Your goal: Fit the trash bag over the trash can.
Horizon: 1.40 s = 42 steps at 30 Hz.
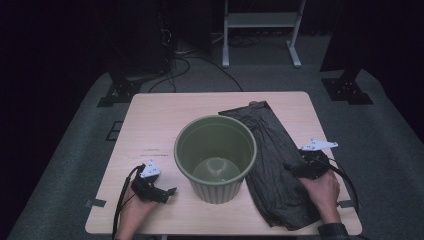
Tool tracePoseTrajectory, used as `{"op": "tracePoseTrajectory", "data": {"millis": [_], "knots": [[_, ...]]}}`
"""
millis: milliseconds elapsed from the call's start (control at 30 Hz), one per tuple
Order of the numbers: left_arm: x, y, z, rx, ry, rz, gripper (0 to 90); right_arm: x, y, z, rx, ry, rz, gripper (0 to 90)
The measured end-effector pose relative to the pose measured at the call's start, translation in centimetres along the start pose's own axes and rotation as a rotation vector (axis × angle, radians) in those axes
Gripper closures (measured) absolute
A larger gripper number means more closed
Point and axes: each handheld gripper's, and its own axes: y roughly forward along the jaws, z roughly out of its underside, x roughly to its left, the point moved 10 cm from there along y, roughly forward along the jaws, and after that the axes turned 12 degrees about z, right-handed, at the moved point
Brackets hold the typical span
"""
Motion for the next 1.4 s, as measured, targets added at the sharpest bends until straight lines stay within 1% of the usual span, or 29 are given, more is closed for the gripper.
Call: {"op": "tracePoseTrajectory", "data": {"millis": [67,100,233,400,567,700,900,1000,1100,1133,1167,1200,1267,1333,1367,1400], "knots": [[0.0,0.0,0.0,0.000,0.000,0.000,0.0,-0.5,0.3,0.1,0.013,-0.004,0.017,11.9],[0.0,0.0,0.0,0.000,0.001,0.000,0.0,-0.7,0.5,0.1,0.016,0.005,0.020,11.9],[0.0,0.0,0.0,0.000,0.000,0.000,0.0,-1.3,1.3,0.3,0.037,0.014,0.027,11.3],[0.0,0.0,0.0,0.000,0.000,0.000,0.0,-1.5,1.9,0.3,0.046,0.023,0.027,11.2],[0.0,0.0,0.0,0.000,0.001,0.000,0.0,-1.7,2.4,0.5,0.059,0.035,0.032,8.9],[0.0,0.0,0.0,0.000,0.000,0.000,0.0,-1.9,3.0,0.8,0.084,0.041,0.046,1.5],[0.0,0.0,0.0,0.000,0.001,0.000,0.0,-1.7,3.7,1.4,0.118,0.048,0.044,1.9],[0.0,0.0,0.0,0.001,0.001,0.000,0.0,-1.8,3.6,1.4,0.121,0.051,0.055,9.1],[0.0,0.0,0.0,0.000,0.001,0.000,0.0,-1.8,3.3,1.3,0.114,0.055,0.058,19.9],[0.0,0.0,0.0,0.000,0.001,0.000,0.0,-1.7,3.2,1.2,0.108,0.057,0.057,26.4],[0.0,0.0,0.0,0.001,0.001,0.000,0.0,-1.6,3.0,1.2,0.099,0.051,0.051,36.2],[0.0,0.0,0.0,0.001,0.001,0.000,0.0,-1.5,2.9,1.1,0.093,0.047,0.044,40.4],[0.0,0.0,0.0,0.000,0.001,0.000,0.0,-1.2,2.8,1.0,0.082,0.045,0.038,52.9],[0.0,0.0,0.0,0.001,0.001,0.000,0.0,-1.1,2.7,1.0,0.081,0.045,0.034,62.2],[0.0,0.0,0.0,0.001,0.001,0.000,0.0,-1.1,2.6,1.0,0.081,0.045,0.030,70.0],[0.0,0.0,0.0,0.000,0.000,0.000,0.0,-1.0,2.6,1.0,0.080,0.044,0.025,74.9]]}}
